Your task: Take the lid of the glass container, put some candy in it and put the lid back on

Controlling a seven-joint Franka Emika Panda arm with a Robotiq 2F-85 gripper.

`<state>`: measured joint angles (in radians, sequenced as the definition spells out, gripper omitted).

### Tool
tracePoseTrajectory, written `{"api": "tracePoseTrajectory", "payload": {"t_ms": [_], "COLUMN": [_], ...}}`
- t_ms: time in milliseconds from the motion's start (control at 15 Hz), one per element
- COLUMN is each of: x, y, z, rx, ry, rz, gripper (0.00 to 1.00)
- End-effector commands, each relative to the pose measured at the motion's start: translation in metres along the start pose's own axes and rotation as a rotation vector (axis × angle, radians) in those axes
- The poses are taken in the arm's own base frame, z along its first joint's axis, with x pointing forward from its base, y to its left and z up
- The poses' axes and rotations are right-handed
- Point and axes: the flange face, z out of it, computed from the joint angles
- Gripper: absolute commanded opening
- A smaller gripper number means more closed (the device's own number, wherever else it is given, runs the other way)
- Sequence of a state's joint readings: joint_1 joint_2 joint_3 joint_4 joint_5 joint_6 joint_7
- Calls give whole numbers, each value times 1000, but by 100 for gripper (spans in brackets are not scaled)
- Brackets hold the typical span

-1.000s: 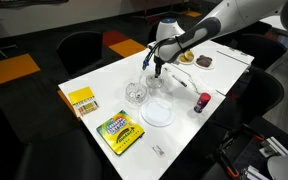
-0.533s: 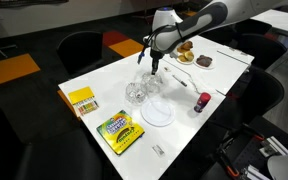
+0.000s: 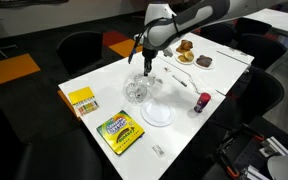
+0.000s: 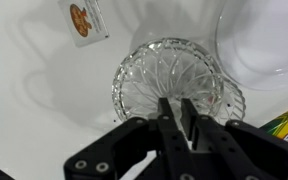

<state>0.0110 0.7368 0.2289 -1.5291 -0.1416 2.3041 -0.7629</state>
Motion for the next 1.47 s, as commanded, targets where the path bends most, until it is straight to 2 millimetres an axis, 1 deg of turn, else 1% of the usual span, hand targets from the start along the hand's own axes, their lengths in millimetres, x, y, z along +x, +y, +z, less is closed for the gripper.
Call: {"api": "tracePoseTrajectory", "payload": {"t_ms": [0, 400, 867, 1067, 1400], "x": [20, 40, 54, 57, 53], "y": [-10, -27, -41, -45, -47], "z": [5, 15, 13, 15, 23], "rx": [38, 55, 49, 46, -2], "ry": [-6, -34, -64, -73, -119], "rz": [-65, -109, -131, -138, -124], "gripper": [4, 4, 4, 4, 4]}}
